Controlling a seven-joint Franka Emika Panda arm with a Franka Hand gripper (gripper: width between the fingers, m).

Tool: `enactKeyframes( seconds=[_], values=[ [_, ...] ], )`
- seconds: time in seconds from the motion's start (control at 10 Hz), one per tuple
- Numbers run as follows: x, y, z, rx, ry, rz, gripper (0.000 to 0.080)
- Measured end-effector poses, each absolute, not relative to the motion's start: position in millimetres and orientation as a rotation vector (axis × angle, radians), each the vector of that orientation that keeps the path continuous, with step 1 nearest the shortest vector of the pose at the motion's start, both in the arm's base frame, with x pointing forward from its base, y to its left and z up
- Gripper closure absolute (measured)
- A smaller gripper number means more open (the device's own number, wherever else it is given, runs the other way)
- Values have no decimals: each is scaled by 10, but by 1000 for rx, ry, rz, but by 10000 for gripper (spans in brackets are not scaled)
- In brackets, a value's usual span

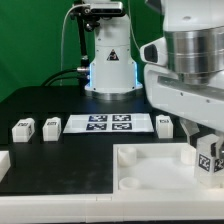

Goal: Assemble one leg

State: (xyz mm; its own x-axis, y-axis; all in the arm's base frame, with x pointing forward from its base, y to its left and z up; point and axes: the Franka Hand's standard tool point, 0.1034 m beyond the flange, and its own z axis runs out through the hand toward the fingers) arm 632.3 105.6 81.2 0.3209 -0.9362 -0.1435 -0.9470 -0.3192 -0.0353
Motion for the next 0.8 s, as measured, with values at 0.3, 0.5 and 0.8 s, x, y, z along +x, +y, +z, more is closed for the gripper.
enactKeyframes(
  seconds=[0.3,0.5,0.8],
  values=[
    [6296,1069,815,-2091,2170,171,506],
    [6292,1068,810,-2113,2148,171,506],
    [6292,1145,819,-2440,1782,133,224]
  ],
)
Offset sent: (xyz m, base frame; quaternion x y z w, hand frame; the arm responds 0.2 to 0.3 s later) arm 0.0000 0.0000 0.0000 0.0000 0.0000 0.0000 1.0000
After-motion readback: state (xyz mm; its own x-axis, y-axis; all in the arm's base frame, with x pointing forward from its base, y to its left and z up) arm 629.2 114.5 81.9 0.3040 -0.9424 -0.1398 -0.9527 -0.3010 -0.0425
